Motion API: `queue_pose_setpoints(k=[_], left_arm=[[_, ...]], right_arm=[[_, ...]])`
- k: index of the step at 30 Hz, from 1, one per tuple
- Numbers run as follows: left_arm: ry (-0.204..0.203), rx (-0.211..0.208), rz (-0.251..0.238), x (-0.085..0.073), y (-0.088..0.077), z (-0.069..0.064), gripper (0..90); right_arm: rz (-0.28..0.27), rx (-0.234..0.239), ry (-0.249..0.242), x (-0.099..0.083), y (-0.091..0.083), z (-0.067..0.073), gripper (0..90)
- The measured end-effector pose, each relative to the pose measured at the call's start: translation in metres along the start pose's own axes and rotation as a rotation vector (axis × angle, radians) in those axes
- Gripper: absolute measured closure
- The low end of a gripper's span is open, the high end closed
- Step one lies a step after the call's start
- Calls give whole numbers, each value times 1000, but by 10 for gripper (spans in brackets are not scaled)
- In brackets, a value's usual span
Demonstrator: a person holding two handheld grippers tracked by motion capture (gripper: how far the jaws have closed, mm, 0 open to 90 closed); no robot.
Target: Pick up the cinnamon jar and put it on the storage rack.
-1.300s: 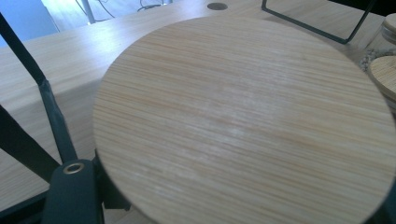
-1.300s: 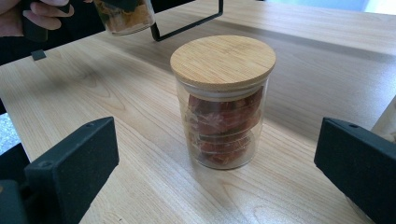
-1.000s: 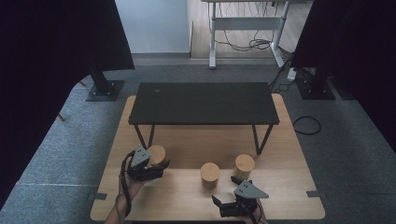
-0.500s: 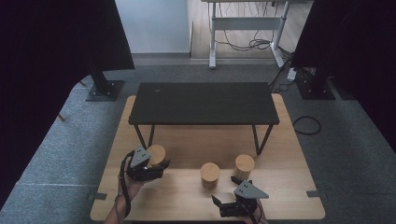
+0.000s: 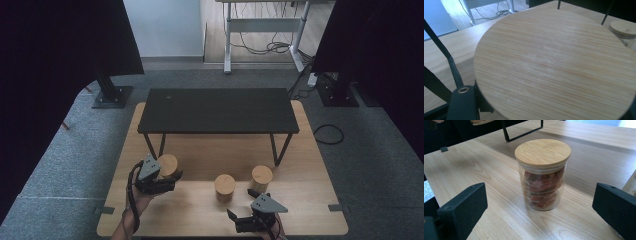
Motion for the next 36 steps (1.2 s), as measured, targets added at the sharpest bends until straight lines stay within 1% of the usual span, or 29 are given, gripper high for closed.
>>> queue_pose_setpoints(k=[5, 8, 15, 17, 20, 24, 28, 33, 36], left_arm=[[-6, -12, -12, 4, -1, -2, 253], [2, -12, -11, 8, -3, -2, 254], [7, -18, -25, 16, -9, -1, 253], [3, -26, -30, 17, -9, 0, 254], [-15, -44, -35, 16, -8, 3, 253], [-18, -41, -35, 17, -9, 5, 254], [-24, -50, -41, 20, -10, 6, 254], [-14, -52, -42, 23, -10, 6, 253], [-16, -58, -45, 24, -10, 6, 254]], right_arm=[[1, -2, 2, 0, 0, 0, 0], [3, -3, 1, 0, 0, 0, 0], [5, 0, 1, -1, 1, 0, 0], [10, 1, 0, -1, 2, 0, 0], [11, 2, -1, -1, 2, 1, 0], [10, 1, -1, -1, 2, 0, 0], [12, 0, -1, -1, 2, 0, 0], [17, 2, -1, -1, 3, 1, 0], [18, 2, 1, -1, 3, 0, 0]])
Point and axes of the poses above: each handheld gripper's, and its own axes: y roughly forward along the jaws, x roughly out of its top, z roughly to its left, the point moved 10 cm from there along y, roughly forward along the jaws, and after that the axes turned 5 degrees about -y, right-handed, at the moved point
